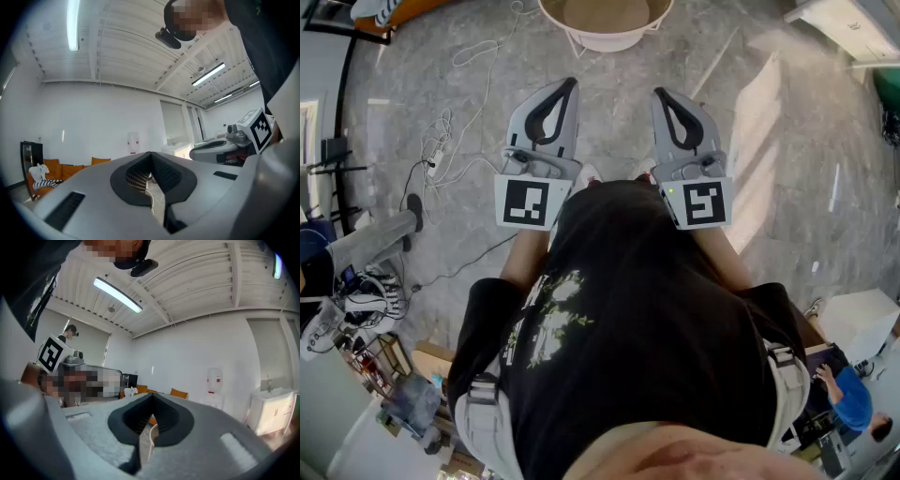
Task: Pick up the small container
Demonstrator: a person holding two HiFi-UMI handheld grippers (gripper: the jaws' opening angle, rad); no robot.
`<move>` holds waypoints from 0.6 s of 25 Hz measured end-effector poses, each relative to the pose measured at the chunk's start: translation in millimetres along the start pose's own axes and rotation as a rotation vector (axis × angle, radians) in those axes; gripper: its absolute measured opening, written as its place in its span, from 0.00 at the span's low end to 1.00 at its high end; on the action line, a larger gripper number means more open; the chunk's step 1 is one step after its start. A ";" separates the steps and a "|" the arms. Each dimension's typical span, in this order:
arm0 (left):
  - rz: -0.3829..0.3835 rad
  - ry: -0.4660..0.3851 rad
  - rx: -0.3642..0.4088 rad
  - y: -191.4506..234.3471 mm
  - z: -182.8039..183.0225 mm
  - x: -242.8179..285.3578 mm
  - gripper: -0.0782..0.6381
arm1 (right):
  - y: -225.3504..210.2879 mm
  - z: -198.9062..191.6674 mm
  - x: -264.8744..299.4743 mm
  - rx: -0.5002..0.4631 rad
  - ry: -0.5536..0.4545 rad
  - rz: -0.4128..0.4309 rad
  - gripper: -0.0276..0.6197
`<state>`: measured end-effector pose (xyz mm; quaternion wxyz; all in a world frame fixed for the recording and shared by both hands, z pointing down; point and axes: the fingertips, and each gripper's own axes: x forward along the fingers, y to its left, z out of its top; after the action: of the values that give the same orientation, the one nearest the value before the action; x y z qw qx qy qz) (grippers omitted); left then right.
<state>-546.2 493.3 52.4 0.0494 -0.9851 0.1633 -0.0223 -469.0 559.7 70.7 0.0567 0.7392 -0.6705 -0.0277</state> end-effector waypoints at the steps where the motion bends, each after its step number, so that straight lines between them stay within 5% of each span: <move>1: -0.002 0.000 -0.001 2.1 0.5 -1.9 0.11 | 3.3 1.6 0.8 -0.001 0.001 0.002 0.03; 9: -0.041 0.039 -0.018 16.9 -17.4 -12.8 0.11 | 30.1 6.1 8.5 0.097 -0.076 0.063 0.03; 15: -0.075 0.033 -0.032 36.3 -29.6 -36.3 0.11 | 70.0 -4.7 16.7 0.113 -0.031 0.056 0.03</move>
<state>-593.9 468.2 77.0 0.0299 -0.9907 0.1274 -0.0377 -536.0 536.7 84.4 0.0053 0.7217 -0.6922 0.0002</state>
